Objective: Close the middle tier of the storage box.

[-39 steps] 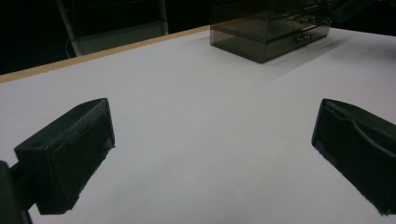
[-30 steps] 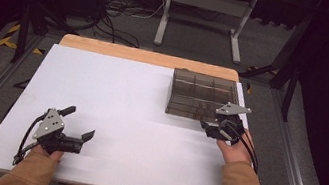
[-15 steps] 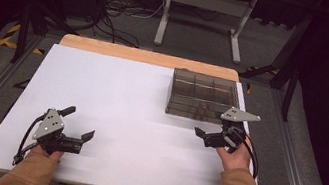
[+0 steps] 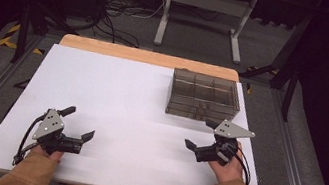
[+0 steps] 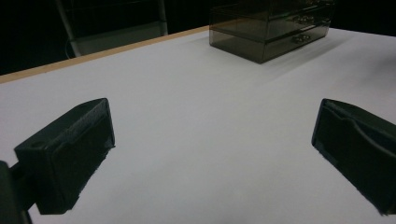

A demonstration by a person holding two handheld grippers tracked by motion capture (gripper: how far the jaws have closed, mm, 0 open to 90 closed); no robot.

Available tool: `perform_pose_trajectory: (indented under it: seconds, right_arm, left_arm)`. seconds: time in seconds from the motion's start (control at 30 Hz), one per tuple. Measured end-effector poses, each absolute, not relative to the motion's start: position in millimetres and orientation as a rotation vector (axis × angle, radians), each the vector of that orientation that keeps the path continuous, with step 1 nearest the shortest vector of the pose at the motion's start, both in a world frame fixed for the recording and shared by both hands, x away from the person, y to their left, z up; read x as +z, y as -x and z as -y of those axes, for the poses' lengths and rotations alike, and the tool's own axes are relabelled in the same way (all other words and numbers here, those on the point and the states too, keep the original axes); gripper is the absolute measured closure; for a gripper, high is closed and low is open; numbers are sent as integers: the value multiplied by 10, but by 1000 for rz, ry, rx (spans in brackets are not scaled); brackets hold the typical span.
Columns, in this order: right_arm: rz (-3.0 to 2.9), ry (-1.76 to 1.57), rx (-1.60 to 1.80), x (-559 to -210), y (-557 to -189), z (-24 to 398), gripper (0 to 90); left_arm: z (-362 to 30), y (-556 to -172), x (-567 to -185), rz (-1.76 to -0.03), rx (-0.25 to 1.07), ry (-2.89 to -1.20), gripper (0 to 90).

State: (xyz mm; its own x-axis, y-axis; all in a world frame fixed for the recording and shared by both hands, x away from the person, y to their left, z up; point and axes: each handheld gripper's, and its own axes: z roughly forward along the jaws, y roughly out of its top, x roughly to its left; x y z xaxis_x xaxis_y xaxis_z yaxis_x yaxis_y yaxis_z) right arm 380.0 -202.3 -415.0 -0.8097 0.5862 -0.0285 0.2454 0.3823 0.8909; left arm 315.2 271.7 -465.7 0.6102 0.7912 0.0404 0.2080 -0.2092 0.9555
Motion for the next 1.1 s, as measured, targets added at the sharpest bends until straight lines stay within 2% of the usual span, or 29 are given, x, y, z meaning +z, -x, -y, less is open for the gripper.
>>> perform_pose_trajectory:
  seconds: [1.1]
  right_arm:
    - [-2329, -754, 1553, -4720, -3574, 1983, 0]
  left_arm:
    - [-2710, -3140, -4655, -811, 660, -1738, 3]
